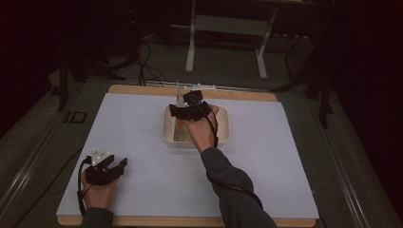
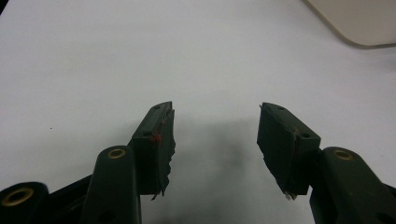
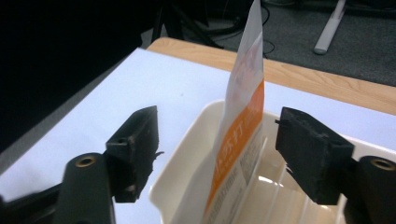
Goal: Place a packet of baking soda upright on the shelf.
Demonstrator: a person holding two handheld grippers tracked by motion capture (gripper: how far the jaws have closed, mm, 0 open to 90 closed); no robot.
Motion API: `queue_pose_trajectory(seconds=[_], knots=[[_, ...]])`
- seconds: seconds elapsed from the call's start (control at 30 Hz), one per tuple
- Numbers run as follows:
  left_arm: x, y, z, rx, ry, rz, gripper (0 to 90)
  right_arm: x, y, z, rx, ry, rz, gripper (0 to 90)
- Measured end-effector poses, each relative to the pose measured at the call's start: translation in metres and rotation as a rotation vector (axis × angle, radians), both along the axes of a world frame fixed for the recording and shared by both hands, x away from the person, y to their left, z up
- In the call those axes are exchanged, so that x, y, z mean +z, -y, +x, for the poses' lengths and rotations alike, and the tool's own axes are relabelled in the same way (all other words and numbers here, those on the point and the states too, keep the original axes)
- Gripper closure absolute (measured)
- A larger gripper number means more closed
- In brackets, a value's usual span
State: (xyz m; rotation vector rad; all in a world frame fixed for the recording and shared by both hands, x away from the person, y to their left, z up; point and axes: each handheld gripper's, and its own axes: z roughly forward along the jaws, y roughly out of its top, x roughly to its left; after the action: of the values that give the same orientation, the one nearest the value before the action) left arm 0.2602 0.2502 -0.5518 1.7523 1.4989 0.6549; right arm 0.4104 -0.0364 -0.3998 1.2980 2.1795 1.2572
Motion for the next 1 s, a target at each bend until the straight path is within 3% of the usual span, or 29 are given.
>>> queue_pose_trajectory(seconds=[0.23,0.4,0.53,0.73,0.9,1.0], knots=[[0.0,-0.001,0.0,0.006,0.002,-0.014,46.0,0.013,0.011,-0.009,0.068,-0.026,-0.055,24.8],[0.0,-0.001,0.0,0.006,0.002,-0.013,46.0,0.027,0.024,-0.018,0.101,-0.018,-0.052,24.9],[0.0,-0.001,0.0,0.006,0.003,-0.015,46.0,0.032,0.035,-0.028,0.143,-0.009,-0.077,25.9],[0.0,-0.001,0.0,0.007,0.002,-0.012,46.0,0.027,0.056,-0.044,0.191,-0.023,-0.101,25.8],[0.0,-0.001,0.0,0.007,0.001,-0.013,46.0,0.016,0.082,-0.054,0.183,-0.048,-0.091,25.9],[0.0,0.0,0.0,0.007,0.001,-0.01,46.0,0.004,0.096,-0.059,0.162,-0.064,-0.128,29.4]])
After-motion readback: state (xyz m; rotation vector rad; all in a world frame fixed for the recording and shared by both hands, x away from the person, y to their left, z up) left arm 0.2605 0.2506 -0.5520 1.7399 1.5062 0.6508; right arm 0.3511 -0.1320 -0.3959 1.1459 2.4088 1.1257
